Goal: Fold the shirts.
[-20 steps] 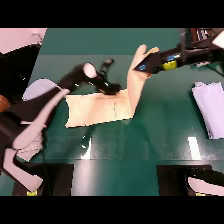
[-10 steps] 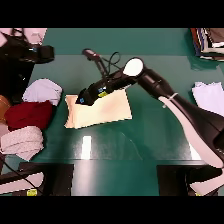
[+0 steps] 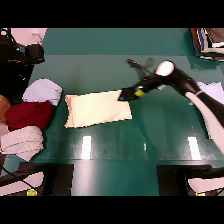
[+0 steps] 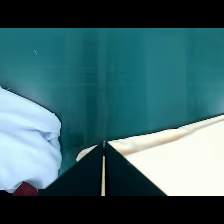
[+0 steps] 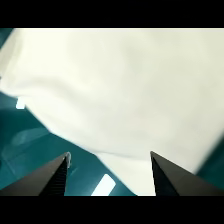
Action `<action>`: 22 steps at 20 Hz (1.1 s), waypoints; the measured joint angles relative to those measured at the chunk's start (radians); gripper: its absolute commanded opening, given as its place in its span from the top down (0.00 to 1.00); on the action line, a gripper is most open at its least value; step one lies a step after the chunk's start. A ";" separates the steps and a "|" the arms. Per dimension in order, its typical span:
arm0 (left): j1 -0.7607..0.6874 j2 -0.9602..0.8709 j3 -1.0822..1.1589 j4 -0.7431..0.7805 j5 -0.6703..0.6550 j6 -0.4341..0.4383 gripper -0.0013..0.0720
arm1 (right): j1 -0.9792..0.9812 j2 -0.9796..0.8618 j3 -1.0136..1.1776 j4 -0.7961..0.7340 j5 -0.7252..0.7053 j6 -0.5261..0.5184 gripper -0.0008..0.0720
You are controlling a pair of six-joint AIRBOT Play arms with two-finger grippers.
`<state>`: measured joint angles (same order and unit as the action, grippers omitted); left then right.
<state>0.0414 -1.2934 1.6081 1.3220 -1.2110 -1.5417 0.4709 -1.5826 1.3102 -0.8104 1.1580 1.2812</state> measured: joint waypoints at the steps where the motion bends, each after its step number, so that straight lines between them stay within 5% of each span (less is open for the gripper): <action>1: 0.000 0.000 0.000 -0.012 0.003 0.002 0.95 | -0.044 0.006 -0.058 0.018 -0.012 0.002 0.18; 7: 0.002 0.000 -0.001 -0.040 0.025 0.005 0.95 | -0.096 -0.110 -0.151 0.234 -0.059 -0.068 0.23; 10: 0.002 0.000 -0.001 -0.049 0.029 0.005 0.95 | -0.031 -0.209 -0.064 0.287 -0.072 -0.085 0.81; 11: 0.002 0.000 -0.001 -0.056 0.028 0.005 0.95 | -0.010 -0.234 -0.032 0.293 -0.084 -0.088 0.94; 16: -0.063 0.000 -0.001 -0.071 0.028 0.005 0.95 | 0.006 -0.255 0.079 0.320 -0.108 -0.094 0.96; 22: -0.189 0.000 -0.001 -0.066 0.051 0.005 0.95 | -0.296 -0.056 0.107 0.125 -0.124 -0.002 0.96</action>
<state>-0.1474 -1.2930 1.6070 1.2560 -1.1595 -1.5368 0.1749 -1.6386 1.4170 -0.6853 1.0344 1.2793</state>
